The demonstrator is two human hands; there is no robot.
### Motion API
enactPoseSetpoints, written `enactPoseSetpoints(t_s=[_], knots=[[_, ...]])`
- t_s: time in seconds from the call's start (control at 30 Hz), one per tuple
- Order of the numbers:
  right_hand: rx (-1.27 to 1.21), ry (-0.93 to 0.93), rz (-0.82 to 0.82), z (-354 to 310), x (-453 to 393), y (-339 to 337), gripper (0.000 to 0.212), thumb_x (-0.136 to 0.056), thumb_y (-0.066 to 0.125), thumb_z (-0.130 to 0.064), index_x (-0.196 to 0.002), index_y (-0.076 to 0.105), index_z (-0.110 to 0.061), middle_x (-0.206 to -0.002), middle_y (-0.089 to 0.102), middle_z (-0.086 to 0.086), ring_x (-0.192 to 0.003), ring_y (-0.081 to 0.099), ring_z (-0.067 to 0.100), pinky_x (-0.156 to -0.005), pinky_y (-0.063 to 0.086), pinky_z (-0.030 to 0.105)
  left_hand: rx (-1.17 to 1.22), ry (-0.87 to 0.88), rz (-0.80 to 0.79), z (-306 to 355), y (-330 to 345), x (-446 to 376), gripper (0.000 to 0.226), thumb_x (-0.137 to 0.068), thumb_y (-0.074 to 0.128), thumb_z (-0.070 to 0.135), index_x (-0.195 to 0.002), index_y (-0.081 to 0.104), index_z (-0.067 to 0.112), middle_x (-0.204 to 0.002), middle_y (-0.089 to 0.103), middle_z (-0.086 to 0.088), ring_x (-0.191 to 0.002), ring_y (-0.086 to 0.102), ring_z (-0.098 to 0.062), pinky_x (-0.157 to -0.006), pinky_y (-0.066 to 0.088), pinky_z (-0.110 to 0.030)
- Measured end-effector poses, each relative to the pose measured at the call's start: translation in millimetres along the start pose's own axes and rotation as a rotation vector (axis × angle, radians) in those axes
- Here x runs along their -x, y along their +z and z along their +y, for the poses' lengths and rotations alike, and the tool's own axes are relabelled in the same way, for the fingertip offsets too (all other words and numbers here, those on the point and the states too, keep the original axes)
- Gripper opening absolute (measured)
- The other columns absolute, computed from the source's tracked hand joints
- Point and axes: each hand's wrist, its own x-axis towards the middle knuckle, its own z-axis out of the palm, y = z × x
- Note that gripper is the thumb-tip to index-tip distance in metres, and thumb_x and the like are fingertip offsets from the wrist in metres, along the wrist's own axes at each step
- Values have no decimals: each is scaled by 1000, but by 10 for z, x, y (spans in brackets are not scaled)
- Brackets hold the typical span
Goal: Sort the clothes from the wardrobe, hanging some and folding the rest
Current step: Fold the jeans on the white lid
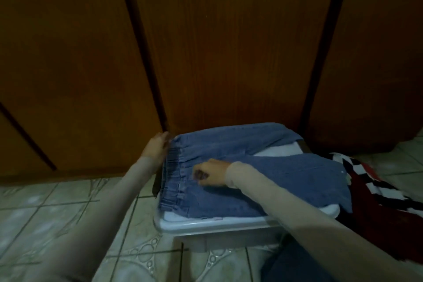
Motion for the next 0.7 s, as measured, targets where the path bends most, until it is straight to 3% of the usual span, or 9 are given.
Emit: enactPoseSetpoints(t_s=[0.07, 0.2, 0.27, 0.37, 0.47, 0.5, 0.57, 0.7], knots=[[18, 90, 82, 228, 39, -19, 27, -95, 49, -13, -121, 53, -6, -126, 54, 14, -115, 51, 29, -98, 42, 37, -136, 54, -50, 140, 151, 176, 31, -98, 43, 10, -127, 52, 7, -136, 46, -13, -122, 47, -32, -101, 40, -37], [67, 313, 189, 754, 187, -70, 34, -95, 45, -17, -130, 45, -15, -138, 45, 10, -121, 47, 27, -99, 41, 37, -77, 224, -172, 475, 504, 416, 32, -99, 42, 15, -129, 49, 8, -134, 45, -12, -123, 44, -27, -102, 31, -30], [122, 413, 194, 978, 299, -65, 46, -96, 46, -23, -139, 34, -17, -147, 34, 7, -130, 38, 26, -106, 35, 41, -117, 284, -222, 591, 690, 456, 41, -99, 44, 23, -138, 41, 11, -145, 35, -12, -132, 35, -29, -109, 24, -34], [168, 557, 169, 1256, 499, 18, 64, -97, 42, -39, -149, 11, -20, -157, 8, 3, -143, 14, 23, -113, 19, 48, -259, 306, -358, 717, 862, 499, 62, -94, 43, 49, -148, 22, 26, -158, 4, -3, -145, 5, -22, -115, 0, -51], [153, 620, 111, 1449, 676, 120, 72, -95, 39, -51, -150, -2, -25, -158, -1, 2, -144, 7, 24, -114, 17, 50, -353, 339, -523, 692, 957, 526, 100, -66, 35, 86, -149, 9, 36, -157, -17, 0, -144, -16, -19, -108, -16, -59], [143, 614, 124, 1481, 713, 145, 73, -95, 39, -51, -150, -1, -26, -158, 2, 1, -144, 9, 24, -113, 19, 49, -390, 340, -556, 671, 966, 519, 104, -62, 37, 88, -148, 9, 37, -156, -20, 0, -143, -19, -20, -108, -17, -60], [141, 588, 134, 1492, 761, 159, 72, -94, 42, -51, -149, 2, -26, -156, 5, 2, -143, 10, 25, -113, 20, 49, -436, 314, -608, 665, 958, 469, 96, -72, 54, 74, -148, 8, 38, -155, -24, -1, -142, -23, -23, -109, -16, -60], [119, 581, 37, 1462, 765, 172, 84, -90, 47, -55, -149, -4, -25, -157, -7, 5, -144, -3, 28, -115, 12, 50, -531, 246, -727, 766, 949, 417, 111, -71, 64, 66, -147, -10, 35, -151, -33, -4, -138, -31, -29, -108, -14, -62]])
